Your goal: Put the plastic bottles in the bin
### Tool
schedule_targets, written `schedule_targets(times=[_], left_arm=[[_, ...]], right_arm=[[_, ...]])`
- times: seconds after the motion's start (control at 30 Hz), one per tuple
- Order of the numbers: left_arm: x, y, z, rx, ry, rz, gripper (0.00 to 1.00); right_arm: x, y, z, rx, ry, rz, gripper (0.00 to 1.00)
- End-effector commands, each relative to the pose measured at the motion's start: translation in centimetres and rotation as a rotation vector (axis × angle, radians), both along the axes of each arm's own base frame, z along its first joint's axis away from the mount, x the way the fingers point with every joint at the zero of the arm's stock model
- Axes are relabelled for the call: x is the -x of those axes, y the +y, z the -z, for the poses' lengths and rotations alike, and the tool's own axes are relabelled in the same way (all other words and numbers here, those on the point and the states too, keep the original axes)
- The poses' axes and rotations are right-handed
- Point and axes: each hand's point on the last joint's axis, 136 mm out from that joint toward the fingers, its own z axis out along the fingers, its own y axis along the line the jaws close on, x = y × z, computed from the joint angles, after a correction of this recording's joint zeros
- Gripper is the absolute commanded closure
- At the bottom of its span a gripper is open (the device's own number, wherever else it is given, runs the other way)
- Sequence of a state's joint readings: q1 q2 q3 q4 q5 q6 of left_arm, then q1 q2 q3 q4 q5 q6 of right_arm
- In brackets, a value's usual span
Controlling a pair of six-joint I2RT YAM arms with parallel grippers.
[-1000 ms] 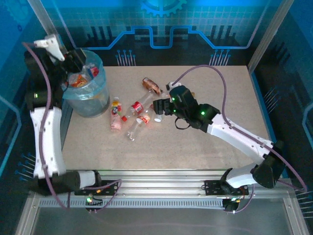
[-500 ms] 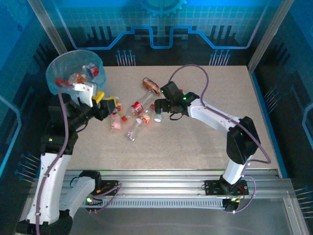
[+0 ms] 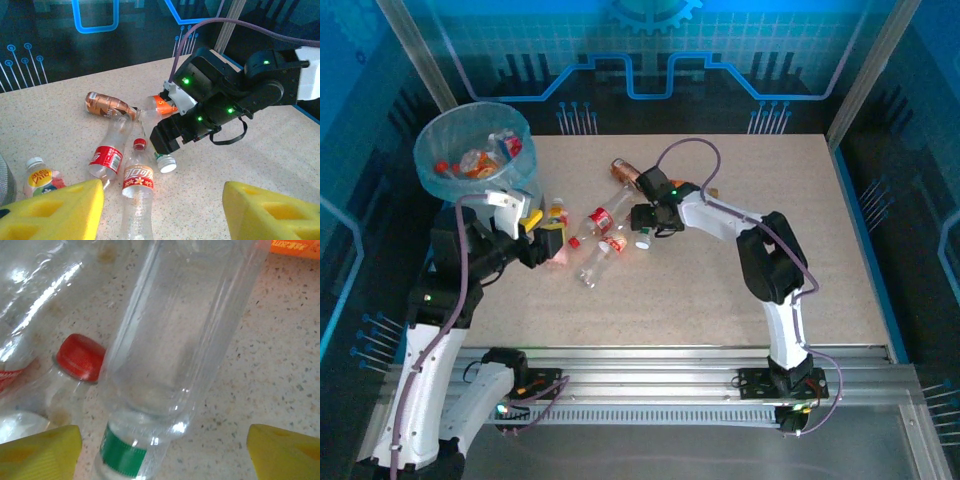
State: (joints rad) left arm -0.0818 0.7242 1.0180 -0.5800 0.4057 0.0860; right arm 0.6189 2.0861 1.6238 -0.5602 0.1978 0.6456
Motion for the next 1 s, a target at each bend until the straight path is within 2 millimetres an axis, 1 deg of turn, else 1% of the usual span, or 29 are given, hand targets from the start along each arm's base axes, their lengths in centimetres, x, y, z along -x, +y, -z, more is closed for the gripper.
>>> schedule_targets(times=[0.0, 0.13, 0.27, 0.47, 0.67, 0.97], left_arm=[[0.2, -0.2, 0.4, -0.012, -0.003, 0.013, 0.35], [0.0, -0.2, 0.4, -0.011, -0.005, 0.011, 0.35], [-0.1, -0.1, 0.2, -0.012, -0.008, 0.008, 0.35], [-0.6, 0.0, -0.1, -0.004, -0.005, -0.007, 0.35], [-1.1, 0.0, -0.5, 0.011, -0.003, -0.016, 0.35], [-1.8, 0.1, -0.9, 0.041, -0.001, -0.035, 0.35]], right_arm=[[-1.2, 0.0, 0.8, -0.045, 0.033, 0.043, 0.13], [-1.4, -0.1, 1.7, -0.06, 0.064, 0.05, 0.14], [-1.1, -0.6, 1.9, -0.07, 0.071, 0.051, 0.2], [-0.2, -1.2, 1.4, -0.09, 0.074, 0.045, 0.29], [1.0, -1.3, 0.8, -0.123, 0.076, 0.036, 0.34], [3.0, -1.8, -0.8, -0.153, 0.053, 0.011, 0.45]])
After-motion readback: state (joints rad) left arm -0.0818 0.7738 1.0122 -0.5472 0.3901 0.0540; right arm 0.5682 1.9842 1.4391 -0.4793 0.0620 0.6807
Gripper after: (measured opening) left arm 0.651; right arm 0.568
